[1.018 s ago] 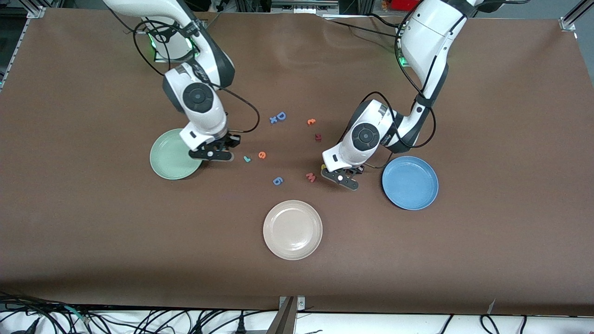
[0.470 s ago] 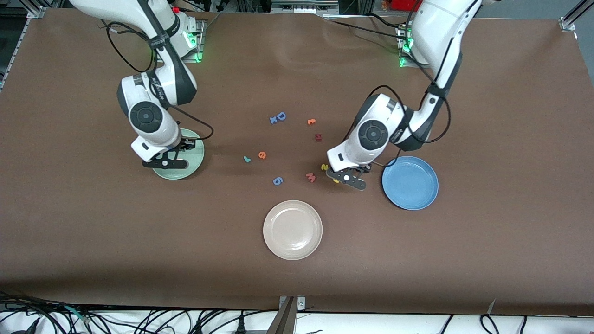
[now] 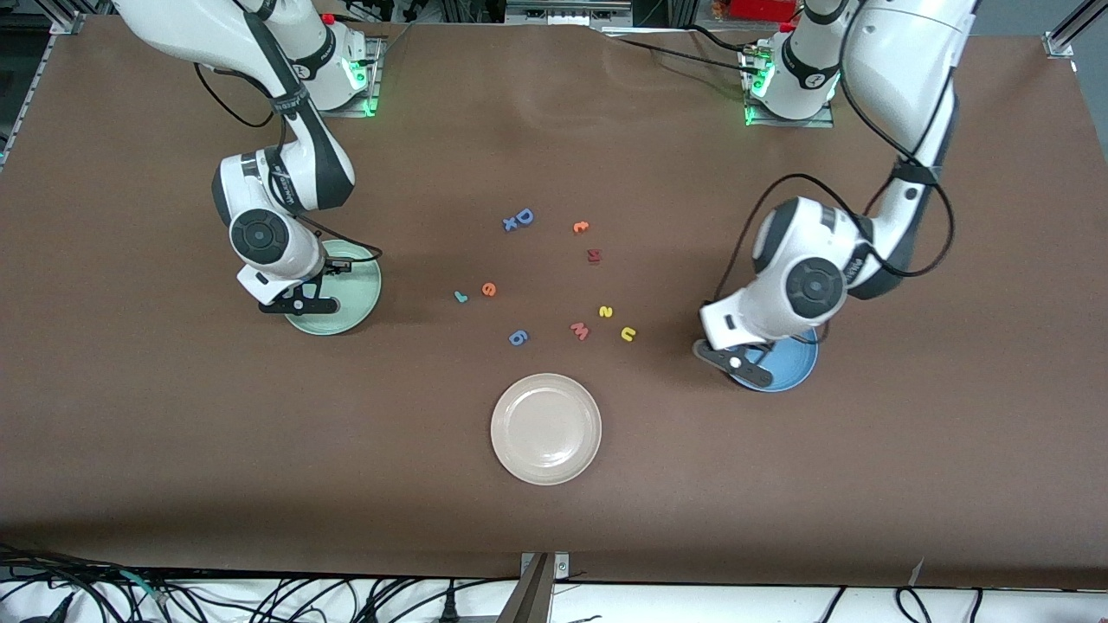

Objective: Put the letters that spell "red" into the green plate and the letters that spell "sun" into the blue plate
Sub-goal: 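Drop the d on green while the left gripper drops the n on blue, then reach the right gripper to teal 1 while the left gripper reaches yellow u, then grasp the teal 1 with the right gripper while the left gripper lifts u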

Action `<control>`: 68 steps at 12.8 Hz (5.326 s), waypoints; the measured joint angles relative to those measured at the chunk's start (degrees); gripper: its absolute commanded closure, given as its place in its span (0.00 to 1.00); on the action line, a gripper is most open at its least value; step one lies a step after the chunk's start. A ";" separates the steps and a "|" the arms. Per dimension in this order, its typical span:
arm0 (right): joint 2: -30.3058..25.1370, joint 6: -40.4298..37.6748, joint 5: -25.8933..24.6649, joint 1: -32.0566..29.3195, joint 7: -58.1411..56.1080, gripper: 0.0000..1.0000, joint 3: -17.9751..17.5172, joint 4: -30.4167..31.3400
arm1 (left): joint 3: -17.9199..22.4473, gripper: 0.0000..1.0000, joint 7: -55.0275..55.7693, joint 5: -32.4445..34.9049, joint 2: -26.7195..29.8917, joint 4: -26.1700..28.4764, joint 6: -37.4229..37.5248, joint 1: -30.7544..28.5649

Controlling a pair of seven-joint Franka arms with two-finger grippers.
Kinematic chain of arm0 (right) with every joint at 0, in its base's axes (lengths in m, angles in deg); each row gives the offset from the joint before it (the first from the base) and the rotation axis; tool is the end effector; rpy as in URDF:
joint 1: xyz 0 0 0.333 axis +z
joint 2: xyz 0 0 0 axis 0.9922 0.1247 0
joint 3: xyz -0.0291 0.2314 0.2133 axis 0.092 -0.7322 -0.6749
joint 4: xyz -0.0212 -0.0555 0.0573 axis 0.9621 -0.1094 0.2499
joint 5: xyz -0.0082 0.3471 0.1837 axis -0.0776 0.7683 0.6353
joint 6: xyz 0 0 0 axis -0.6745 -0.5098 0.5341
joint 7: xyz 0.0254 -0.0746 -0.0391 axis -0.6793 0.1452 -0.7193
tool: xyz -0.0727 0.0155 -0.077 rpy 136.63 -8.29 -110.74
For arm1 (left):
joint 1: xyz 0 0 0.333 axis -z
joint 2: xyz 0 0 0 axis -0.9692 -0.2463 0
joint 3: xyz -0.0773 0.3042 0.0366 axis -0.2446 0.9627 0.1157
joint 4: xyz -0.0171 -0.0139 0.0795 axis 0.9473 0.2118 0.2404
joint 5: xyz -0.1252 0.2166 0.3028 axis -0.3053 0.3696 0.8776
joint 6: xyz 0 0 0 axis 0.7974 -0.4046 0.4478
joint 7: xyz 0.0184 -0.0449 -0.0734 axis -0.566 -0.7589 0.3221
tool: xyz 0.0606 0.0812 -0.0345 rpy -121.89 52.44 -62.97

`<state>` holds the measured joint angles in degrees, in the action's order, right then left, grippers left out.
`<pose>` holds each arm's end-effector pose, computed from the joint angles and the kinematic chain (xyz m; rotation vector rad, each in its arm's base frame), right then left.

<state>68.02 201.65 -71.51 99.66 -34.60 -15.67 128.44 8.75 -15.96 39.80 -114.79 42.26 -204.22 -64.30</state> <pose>0.5138 0.1104 0.2020 2.9146 0.0561 -0.3727 0.6254 -0.1820 0.2506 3.0144 -0.7417 -0.1958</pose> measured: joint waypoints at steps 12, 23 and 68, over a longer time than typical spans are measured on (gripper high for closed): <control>-2.42 -1.65 8.81 -0.19 -0.38 0.05 -3.13 -2.25 | -0.28 0.00 -1.12 2.70 -4.74 0.72 -0.71 -1.86; 4.00 14.26 13.75 8.08 4.45 0.06 -10.39 -3.97 | -1.36 0.00 -0.65 2.70 -1.09 -3.01 -0.19 -1.84; 11.98 25.13 9.98 10.86 5.32 0.53 -8.86 -9.20 | -1.23 0.31 73.08 2.70 -17.02 -16.47 -1.37 16.80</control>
<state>79.99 226.77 -61.53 110.52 -29.27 -24.53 119.23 7.52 57.12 42.50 -131.81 25.79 -205.58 -47.50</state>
